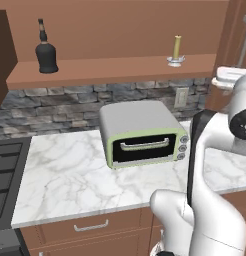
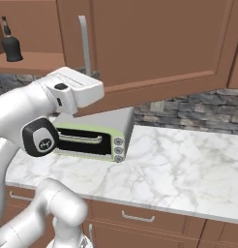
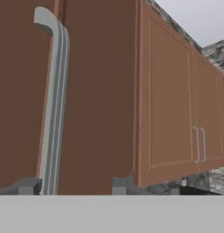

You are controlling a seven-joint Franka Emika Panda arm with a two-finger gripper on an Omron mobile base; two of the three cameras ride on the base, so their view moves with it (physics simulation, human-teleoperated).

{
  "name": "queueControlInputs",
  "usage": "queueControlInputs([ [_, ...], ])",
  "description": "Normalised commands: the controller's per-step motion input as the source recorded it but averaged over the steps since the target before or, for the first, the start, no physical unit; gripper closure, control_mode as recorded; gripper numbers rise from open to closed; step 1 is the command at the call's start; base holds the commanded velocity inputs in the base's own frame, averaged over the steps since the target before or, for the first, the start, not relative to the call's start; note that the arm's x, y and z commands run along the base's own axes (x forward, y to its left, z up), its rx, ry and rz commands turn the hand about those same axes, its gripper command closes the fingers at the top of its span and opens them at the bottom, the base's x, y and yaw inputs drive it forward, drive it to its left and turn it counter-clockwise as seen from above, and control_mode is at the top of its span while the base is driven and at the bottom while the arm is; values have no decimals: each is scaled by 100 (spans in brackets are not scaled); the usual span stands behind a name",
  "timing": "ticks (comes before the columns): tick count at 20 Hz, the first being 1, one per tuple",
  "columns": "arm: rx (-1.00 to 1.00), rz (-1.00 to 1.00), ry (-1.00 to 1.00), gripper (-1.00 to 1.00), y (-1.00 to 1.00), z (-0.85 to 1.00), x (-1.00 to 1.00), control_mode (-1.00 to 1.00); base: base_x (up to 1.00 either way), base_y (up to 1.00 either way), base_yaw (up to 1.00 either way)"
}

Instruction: Get the candle and the liquor from the cabinet and move them to the dining counter.

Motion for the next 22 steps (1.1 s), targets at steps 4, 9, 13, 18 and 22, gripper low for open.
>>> queueControlInputs([
  [4,0,-12,6,100,-67,0,-89,-100,0,0,0],
  [9,0,-11,4,100,-68,0,-82,-100,0,0,0],
  [13,0,-7,3,100,-67,0,-69,-100,0,0,0],
  [18,0,-3,1,100,17,0,-48,-100,0,0,0],
  [22,0,-9,0,100,95,0,-8,-100,0,0,0],
])
